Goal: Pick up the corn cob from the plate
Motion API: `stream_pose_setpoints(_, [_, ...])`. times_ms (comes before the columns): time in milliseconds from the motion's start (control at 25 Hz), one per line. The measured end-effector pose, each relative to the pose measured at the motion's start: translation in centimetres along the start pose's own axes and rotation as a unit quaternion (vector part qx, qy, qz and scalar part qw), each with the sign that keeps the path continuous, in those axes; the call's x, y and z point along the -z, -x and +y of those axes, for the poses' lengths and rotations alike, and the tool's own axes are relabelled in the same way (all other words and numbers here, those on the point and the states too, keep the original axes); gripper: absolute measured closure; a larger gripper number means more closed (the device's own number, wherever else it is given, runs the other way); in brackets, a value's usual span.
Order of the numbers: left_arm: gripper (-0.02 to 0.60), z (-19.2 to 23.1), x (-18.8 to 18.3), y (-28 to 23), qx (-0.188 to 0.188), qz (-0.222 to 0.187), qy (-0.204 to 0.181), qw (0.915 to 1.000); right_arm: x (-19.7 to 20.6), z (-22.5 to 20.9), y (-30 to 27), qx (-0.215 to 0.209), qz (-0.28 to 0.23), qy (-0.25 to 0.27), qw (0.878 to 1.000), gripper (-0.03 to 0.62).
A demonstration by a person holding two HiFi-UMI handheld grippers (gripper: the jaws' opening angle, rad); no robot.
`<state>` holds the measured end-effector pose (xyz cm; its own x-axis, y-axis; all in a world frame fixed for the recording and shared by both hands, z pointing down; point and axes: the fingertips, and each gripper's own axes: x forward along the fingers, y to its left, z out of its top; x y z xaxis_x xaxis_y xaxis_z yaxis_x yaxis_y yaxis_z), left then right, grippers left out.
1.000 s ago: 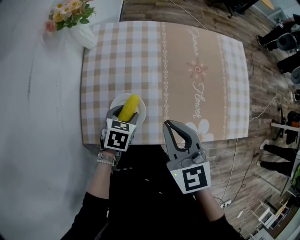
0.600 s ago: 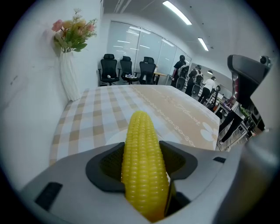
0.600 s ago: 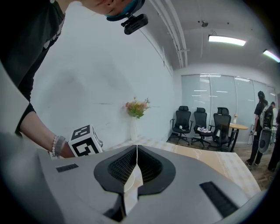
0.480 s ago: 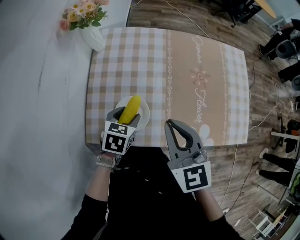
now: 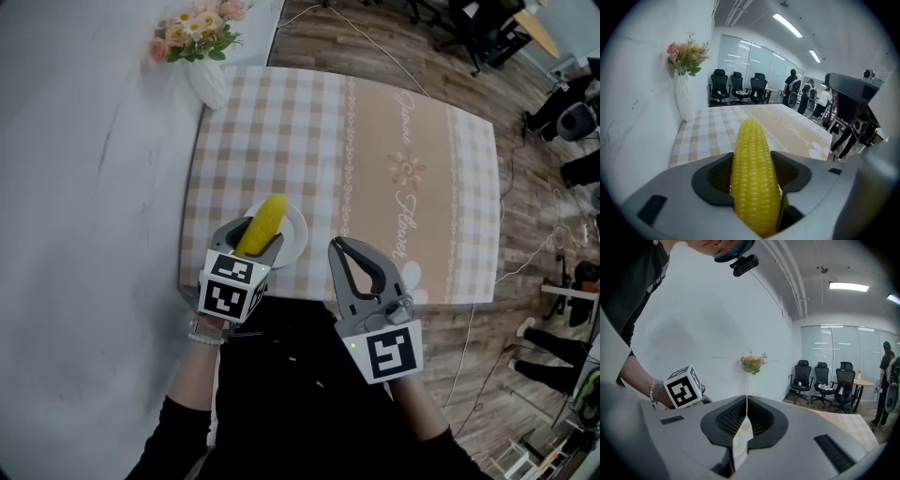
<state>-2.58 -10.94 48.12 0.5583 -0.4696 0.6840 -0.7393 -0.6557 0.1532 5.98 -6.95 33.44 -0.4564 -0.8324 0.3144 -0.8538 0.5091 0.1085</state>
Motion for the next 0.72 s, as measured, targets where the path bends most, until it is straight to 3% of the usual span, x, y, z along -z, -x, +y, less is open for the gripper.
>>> stream_pose_setpoints(400, [0.328,0.2,-2.7,3.4,0.0,-0.047,0.026,0.9986,-1.5,-0.2,-0.3,-0.001,-0.019,0.009,1.0,0.551])
stream_pose_setpoints(720, [0.328,0.6,-4.4,5.3,-0.008,-0.073,0.014,0.9972,-2.1,-0.2,-0.4,0.001,-0.024,0.011,1.0,0.551])
